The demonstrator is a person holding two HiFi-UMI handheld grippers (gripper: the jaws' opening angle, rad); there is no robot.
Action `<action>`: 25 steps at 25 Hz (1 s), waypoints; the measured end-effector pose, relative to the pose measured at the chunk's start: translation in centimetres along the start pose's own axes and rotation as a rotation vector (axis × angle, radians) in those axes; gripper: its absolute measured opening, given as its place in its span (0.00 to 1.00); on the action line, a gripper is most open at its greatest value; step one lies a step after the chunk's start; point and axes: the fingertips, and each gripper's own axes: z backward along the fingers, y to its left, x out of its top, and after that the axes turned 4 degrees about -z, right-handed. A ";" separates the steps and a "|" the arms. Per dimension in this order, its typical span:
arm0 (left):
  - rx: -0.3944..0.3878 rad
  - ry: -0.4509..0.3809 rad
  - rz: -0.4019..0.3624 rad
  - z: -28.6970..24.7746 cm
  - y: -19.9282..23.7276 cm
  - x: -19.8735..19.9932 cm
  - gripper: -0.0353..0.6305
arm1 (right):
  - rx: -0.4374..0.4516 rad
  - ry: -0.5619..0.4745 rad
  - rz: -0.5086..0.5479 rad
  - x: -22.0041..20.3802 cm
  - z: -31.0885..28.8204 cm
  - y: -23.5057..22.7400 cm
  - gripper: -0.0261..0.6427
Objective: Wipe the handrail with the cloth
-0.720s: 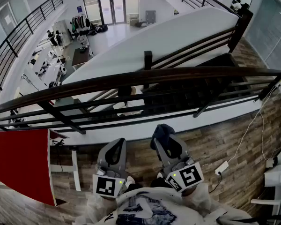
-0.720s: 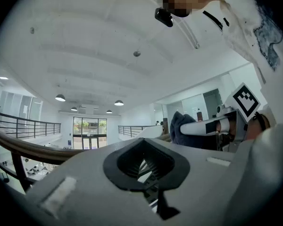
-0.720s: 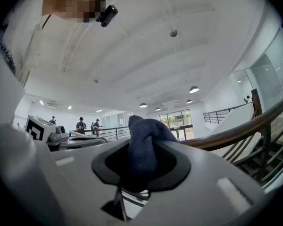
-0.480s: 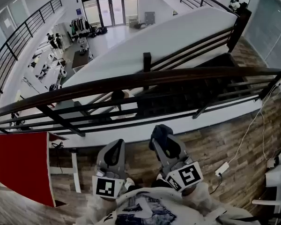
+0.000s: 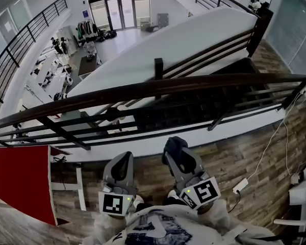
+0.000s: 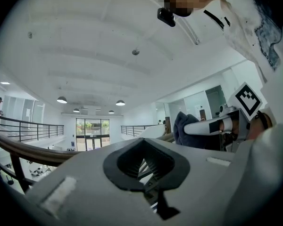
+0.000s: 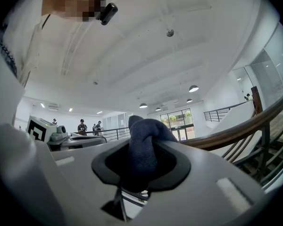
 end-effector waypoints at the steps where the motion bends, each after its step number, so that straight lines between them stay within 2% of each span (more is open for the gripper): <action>1: 0.001 0.002 0.000 -0.2 -0.3 0.0 0.05 | 0.001 -0.001 0.000 0.1 0.2 -0.3 0.18; 15: 0.009 -0.004 -0.016 -3.0 -4.2 0.8 0.05 | 0.004 -0.022 -0.019 0.9 2.6 -4.7 0.19; 19: 0.033 0.033 -0.023 -3.4 -5.4 0.3 0.05 | 0.014 -0.017 -0.032 0.6 3.5 -6.1 0.19; 25: 0.074 0.032 -0.023 -3.8 -6.7 -0.2 0.05 | 0.047 -0.006 -0.058 -0.1 4.3 -7.5 0.19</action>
